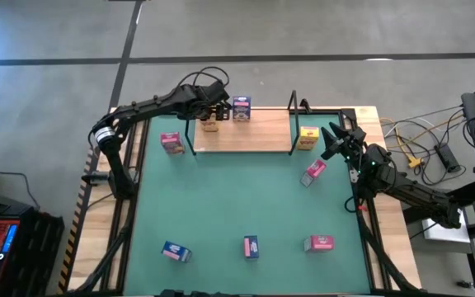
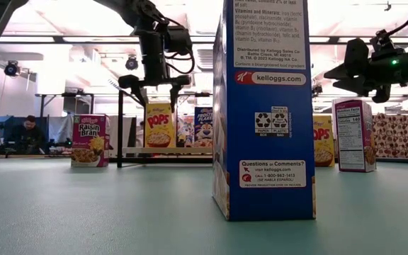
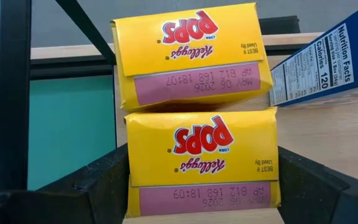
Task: Stack cereal on shelf
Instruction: Put the bottom yellow cereal box on the shelf aligned with the other yellow cereal box
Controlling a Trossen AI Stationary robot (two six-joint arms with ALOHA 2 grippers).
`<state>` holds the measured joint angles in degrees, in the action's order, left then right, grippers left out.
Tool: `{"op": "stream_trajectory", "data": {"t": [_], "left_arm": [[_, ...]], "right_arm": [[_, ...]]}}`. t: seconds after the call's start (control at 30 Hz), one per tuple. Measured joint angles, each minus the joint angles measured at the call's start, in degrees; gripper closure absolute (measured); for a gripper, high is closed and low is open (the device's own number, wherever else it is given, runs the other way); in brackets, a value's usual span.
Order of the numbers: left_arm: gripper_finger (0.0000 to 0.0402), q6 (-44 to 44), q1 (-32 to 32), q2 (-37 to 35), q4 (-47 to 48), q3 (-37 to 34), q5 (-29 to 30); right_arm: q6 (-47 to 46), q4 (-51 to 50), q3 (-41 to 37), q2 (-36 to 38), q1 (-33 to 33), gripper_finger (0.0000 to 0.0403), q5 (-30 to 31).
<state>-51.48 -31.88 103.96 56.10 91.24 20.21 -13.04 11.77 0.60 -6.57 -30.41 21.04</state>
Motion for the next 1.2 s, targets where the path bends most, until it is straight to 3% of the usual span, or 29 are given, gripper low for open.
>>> {"op": "stream_trajectory", "data": {"t": [0.5,1.2], "left_arm": [[0.0006,-1.81,0.37,0.04,0.58,-0.02,-0.51],[0.0003,-4.11,1.91,0.02,5.74,1.13,-7.45]], "right_arm": [[0.0,0.02,0.0,0.0,0.0,0.0188,0.0],[0.0,0.0,0.0,0.0,0.01,0.0188,0.01]]}}
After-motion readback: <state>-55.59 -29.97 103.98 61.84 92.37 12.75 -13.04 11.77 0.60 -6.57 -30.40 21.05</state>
